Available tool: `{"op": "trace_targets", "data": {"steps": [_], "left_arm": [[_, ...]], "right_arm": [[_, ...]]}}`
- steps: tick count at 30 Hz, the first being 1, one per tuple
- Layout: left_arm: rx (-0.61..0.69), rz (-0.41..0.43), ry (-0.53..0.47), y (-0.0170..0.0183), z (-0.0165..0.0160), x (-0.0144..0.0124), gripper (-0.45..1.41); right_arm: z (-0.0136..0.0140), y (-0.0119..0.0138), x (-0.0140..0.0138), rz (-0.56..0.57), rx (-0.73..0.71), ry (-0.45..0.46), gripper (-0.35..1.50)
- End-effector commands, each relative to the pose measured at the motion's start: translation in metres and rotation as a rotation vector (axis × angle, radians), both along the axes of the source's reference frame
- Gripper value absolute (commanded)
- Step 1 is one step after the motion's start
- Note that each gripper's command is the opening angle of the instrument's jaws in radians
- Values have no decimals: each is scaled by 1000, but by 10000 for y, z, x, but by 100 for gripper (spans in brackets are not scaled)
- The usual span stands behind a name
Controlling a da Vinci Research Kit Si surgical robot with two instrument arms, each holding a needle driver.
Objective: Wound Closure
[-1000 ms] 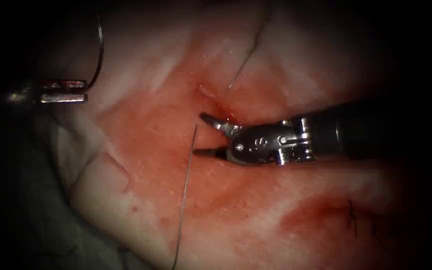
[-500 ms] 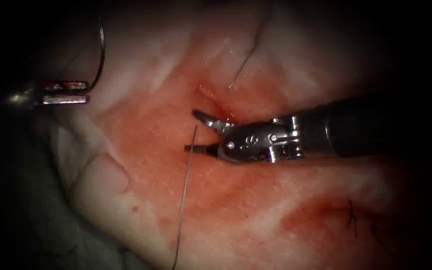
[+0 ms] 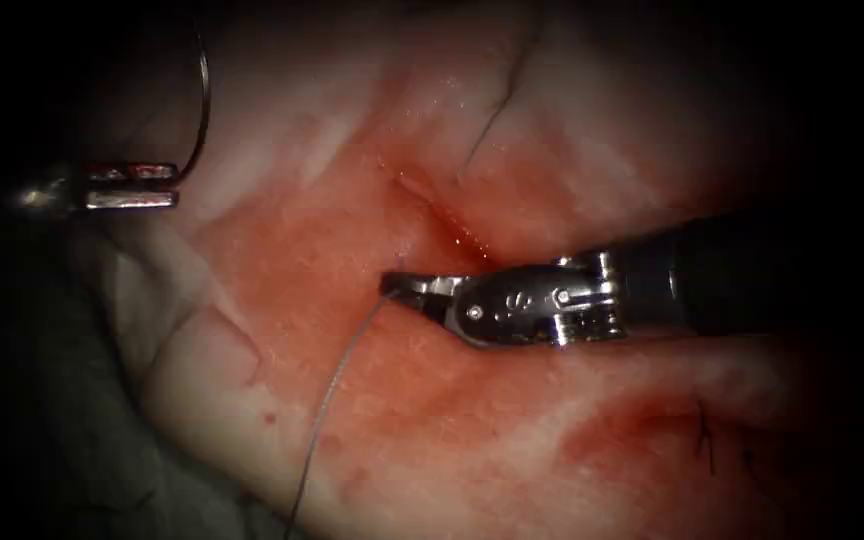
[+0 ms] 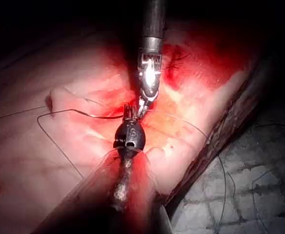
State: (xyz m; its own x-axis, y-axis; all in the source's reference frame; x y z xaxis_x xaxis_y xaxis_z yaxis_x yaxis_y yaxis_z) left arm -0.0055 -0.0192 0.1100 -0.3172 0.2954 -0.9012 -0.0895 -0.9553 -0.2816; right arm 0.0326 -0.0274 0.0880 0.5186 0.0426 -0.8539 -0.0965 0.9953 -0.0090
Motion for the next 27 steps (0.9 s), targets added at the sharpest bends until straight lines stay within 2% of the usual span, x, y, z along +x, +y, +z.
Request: {"op": "trace_targets", "data": {"steps": [1,4,11,16,21,27], "left_arm": [[2,1,-1,-5,6,-5,-45],[2,1,-1,-5,6,-5,-45],[2,1,-1,-5,6,-5,-45],[3,3,1,-5,6,-5,-45],[3,3,1,-5,6,-5,-45],[2,3,2,-5,6,-6,-45]], "right_arm": [[-5,-17,5,-17,9,5,-35],[-27,-38,4,-51,21,15,-35],[-60,-62,11,-85,36,39,-35],[-76,-81,20,-148,59,67,-35],[-101,-110,29,-202,65,84,-35],[-116,-126,30,-221,67,95,-35]]}}
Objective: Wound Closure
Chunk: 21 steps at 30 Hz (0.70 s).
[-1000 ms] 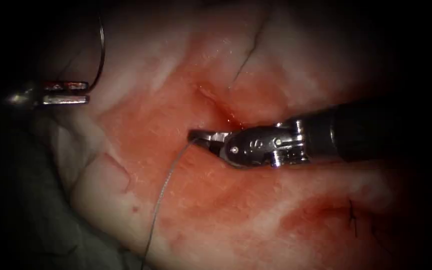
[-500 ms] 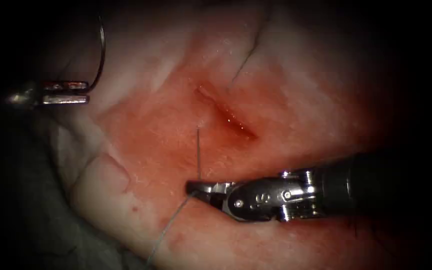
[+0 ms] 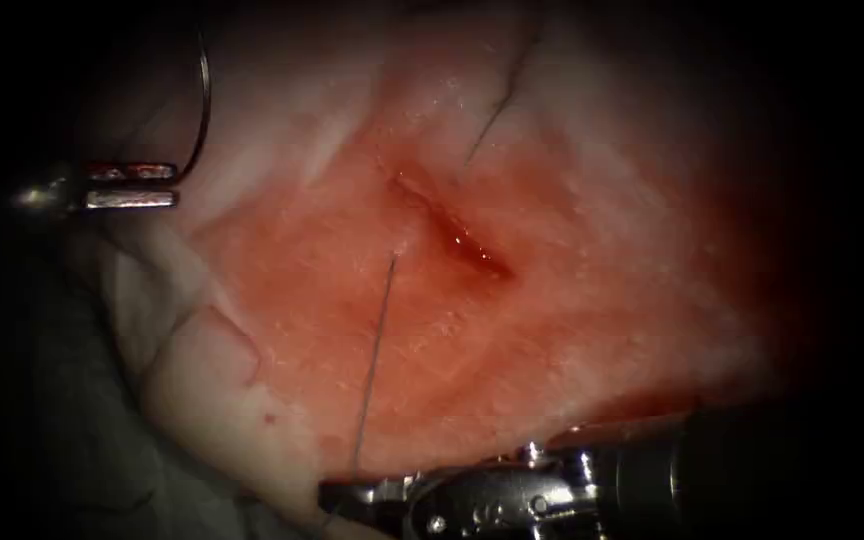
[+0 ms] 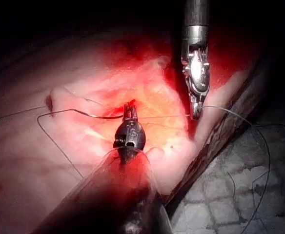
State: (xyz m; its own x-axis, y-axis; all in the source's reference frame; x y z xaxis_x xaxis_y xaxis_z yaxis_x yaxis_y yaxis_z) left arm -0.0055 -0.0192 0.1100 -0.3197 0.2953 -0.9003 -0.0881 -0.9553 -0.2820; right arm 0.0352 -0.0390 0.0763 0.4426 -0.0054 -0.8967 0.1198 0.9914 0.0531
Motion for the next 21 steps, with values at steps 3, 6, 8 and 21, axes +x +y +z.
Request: {"op": "trace_targets", "data": {"steps": [3,6,8,21], "left_arm": [[2,3,2,-5,6,-6,-45],[2,3,2,-5,6,-6,-45],[2,3,2,-5,6,-6,-45],[2,3,1,-5,6,-5,-45]], "right_arm": [[-10,-20,4,-19,24,15,-35],[-23,-27,5,-27,27,18,-35],[-31,-27,5,-6,22,30,-35],[-22,61,-46,173,-61,2,116]]}}
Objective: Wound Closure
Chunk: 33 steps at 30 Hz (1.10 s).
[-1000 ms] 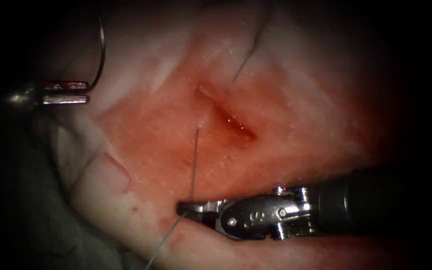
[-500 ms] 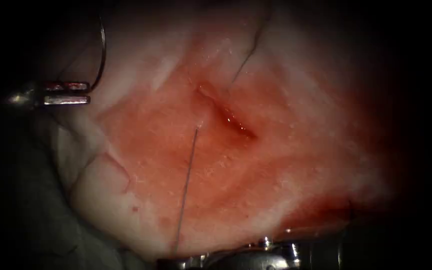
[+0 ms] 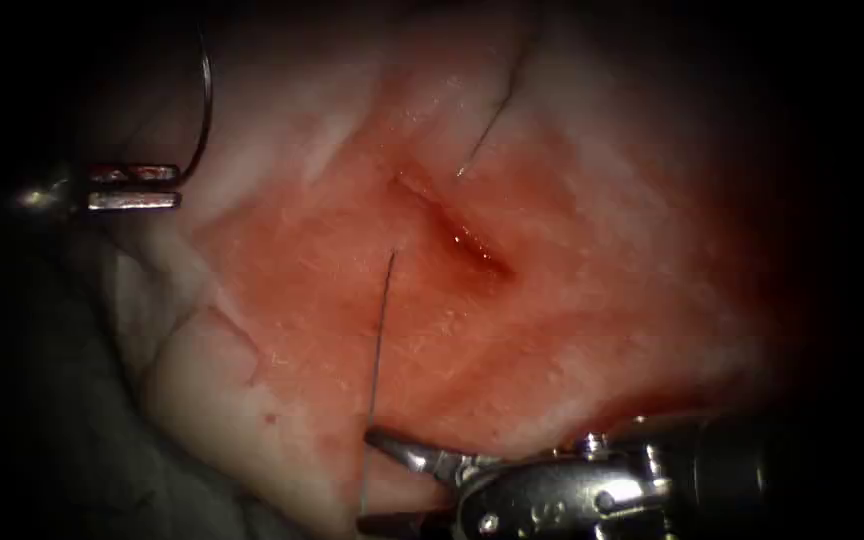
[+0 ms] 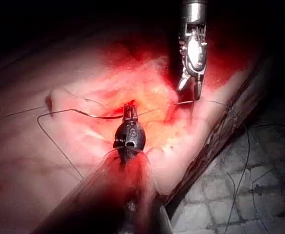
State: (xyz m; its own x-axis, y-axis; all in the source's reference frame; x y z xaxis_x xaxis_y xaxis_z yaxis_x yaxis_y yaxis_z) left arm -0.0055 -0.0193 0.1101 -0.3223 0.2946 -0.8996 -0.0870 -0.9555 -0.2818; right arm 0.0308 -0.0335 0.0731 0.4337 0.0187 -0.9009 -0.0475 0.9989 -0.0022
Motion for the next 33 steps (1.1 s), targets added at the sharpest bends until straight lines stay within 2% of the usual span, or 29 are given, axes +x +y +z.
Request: {"op": "trace_targets", "data": {"steps": [1,6,10,16,26,33], "left_arm": [[2,1,-1,-5,5,-5,-45],[2,1,-1,-5,6,-5,-45],[1,2,-1,-5,7,-5,-45],[0,2,-1,-5,7,-5,-45],[1,4,1,-5,7,-5,-45],[0,4,1,-6,8,-5,-45]], "right_arm": [[15,13,-5,11,-10,-9,116],[50,47,-14,30,-27,-49,115],[83,74,-10,58,-41,-78,115],[121,98,3,96,-58,-103,115],[165,87,34,109,-94,-139,105],[170,86,45,98,-90,-130,98]]}}
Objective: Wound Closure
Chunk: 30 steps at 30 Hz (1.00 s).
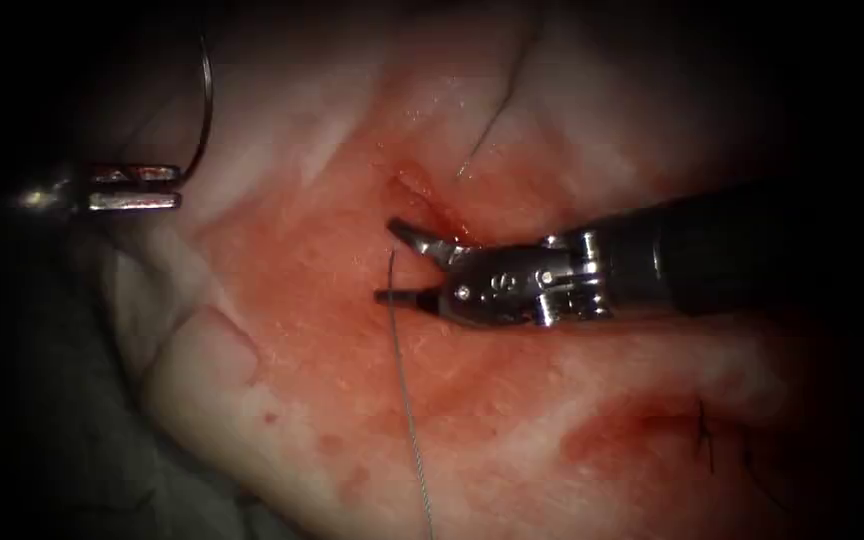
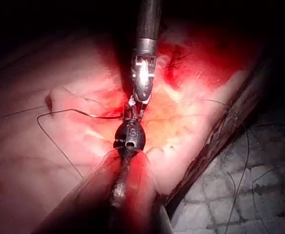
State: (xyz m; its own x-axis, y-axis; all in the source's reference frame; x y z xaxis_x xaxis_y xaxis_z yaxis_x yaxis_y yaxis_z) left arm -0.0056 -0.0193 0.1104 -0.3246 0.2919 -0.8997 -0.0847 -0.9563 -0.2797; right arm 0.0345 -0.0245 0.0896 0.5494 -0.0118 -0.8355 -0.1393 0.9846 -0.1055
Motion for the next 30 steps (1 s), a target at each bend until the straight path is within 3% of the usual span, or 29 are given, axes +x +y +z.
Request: {"op": "trace_targets", "data": {"steps": [1,4,5,7,12,19,30], "left_arm": [[3,3,-3,-5,6,-5,-45],[3,3,-3,-5,6,-5,-45],[3,3,-3,-5,6,-5,-45],[3,3,-3,-5,6,-5,-45],[3,3,-3,-5,6,-5,-45],[2,3,-3,-5,7,-5,-45],[1,3,-3,-5,7,-6,-45]], "right_arm": [[4,-4,8,-1,1,3,95],[5,-3,9,-6,4,8,83],[5,-3,9,-13,7,13,66],[5,-4,8,-50,23,39,-35],[-1,-16,1,-151,58,52,-35],[-21,-50,-6,-174,98,60,-35],[-61,-88,5,-230,117,67,-35]]}}
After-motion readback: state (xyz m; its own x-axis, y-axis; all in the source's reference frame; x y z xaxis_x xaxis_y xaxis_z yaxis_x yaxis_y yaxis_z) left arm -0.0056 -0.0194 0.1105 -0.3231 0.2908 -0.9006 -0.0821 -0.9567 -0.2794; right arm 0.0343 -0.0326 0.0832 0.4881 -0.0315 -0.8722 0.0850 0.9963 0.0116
